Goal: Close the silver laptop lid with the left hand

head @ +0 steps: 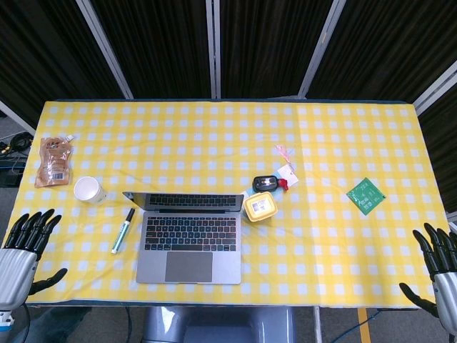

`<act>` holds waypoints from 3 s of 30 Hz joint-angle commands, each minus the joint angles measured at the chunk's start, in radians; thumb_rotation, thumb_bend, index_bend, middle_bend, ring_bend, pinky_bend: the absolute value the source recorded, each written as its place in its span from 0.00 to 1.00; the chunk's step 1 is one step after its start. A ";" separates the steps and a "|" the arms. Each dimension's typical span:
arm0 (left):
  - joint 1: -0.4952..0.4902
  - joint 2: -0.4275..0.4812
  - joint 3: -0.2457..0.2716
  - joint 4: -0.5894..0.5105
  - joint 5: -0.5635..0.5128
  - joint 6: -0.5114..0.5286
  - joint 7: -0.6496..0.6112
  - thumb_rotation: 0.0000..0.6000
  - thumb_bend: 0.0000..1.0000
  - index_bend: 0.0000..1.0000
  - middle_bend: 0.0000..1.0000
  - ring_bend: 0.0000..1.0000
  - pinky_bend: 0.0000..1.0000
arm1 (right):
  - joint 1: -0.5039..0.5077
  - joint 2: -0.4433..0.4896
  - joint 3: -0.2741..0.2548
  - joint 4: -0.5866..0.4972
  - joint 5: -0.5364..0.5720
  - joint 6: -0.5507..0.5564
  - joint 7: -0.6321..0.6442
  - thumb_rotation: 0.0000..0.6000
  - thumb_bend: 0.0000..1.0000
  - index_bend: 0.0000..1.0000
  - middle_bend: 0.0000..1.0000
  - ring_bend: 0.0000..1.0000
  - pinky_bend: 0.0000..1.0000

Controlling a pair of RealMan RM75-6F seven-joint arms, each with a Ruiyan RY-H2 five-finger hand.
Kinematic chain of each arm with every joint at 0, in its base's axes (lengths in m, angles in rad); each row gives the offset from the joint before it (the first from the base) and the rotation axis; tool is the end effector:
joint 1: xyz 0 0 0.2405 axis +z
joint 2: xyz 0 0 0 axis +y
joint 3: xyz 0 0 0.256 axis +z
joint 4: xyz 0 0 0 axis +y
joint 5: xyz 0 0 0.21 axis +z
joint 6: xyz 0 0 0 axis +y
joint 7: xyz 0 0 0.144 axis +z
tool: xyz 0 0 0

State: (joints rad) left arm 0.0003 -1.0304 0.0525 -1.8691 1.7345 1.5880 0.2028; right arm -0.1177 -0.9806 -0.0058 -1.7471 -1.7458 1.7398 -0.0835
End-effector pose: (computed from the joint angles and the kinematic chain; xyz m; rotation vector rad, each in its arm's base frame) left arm -0.2502 0.1317 0.1589 -1.5175 -0.8288 -0.9605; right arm -0.2797 -0.1066 0.2023 1.3843 -0.7322 0.9486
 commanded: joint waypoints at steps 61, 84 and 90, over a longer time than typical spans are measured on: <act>-0.545 0.010 -0.203 -0.110 -0.394 -0.645 -0.121 1.00 1.00 0.37 0.27 0.32 0.33 | 0.019 0.004 0.018 -0.007 0.064 -0.041 0.016 1.00 0.00 0.06 0.00 0.00 0.00; -0.502 0.038 -0.007 -0.122 -0.085 -0.670 -0.317 1.00 1.00 0.36 0.26 0.32 0.32 | 0.015 0.007 0.017 -0.009 0.059 -0.032 0.019 1.00 0.00 0.06 0.00 0.00 0.00; -0.531 0.012 0.022 -0.098 -0.030 -0.705 -0.375 1.00 1.00 0.36 0.26 0.32 0.32 | 0.016 0.009 0.017 -0.009 0.060 -0.035 0.024 1.00 0.00 0.06 0.00 0.00 0.00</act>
State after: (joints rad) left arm -0.5201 -1.0050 0.0635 -1.9772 1.6890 0.8960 -0.1522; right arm -0.1015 -0.9720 0.0109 -1.7558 -1.6855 1.7052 -0.0597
